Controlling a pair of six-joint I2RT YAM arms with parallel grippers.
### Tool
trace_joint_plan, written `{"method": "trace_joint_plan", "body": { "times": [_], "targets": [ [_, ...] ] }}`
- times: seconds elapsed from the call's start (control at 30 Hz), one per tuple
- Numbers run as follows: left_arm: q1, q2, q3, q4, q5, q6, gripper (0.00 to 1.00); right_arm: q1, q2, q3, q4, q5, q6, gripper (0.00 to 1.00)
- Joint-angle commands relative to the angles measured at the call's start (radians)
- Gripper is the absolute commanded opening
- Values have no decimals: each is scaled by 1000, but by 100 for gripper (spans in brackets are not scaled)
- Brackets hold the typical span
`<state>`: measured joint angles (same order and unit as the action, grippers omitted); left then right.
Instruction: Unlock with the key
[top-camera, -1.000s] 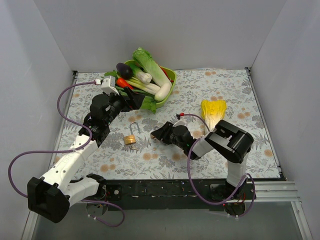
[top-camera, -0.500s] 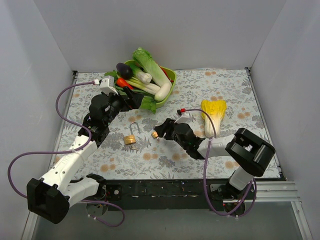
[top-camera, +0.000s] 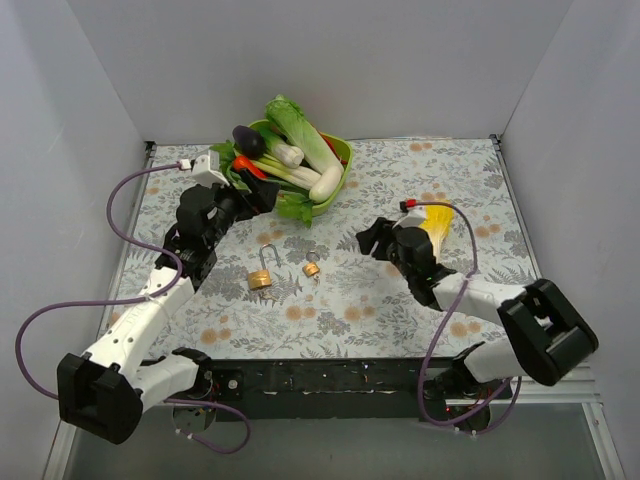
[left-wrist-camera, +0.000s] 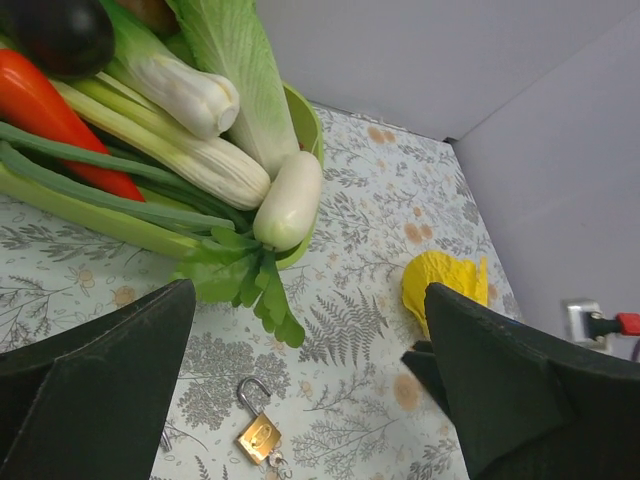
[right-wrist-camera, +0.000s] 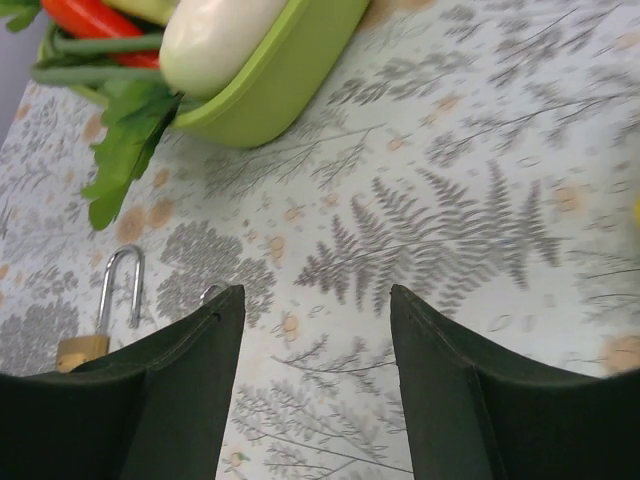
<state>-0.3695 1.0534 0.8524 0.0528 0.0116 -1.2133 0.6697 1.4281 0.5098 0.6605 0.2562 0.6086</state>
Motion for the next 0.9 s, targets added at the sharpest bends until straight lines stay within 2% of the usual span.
{"method": "trace_joint_plan", "body": {
  "times": [0.0,0.17,0.37,0.67,0.87],
  "targets": [
    [56,10,5,5,22,-51,98,-120,-182,-37,-91,-26,-115,68],
    [122,28,-16,25,43,-117,98,-274,-429,-48,-238,-40,-217,71],
    [136,-16,-3,64,71,-45,98,-311,-659,-25,-397,-8,-329,73],
    [135,-262,-180,255,-56,-29,98,-309,-759,-31,-447,-8,-339,74],
    [136,-250,-151,210,-102,-43,98,-309,-756,-36,-443,-20,-334,75]
  ]
}}
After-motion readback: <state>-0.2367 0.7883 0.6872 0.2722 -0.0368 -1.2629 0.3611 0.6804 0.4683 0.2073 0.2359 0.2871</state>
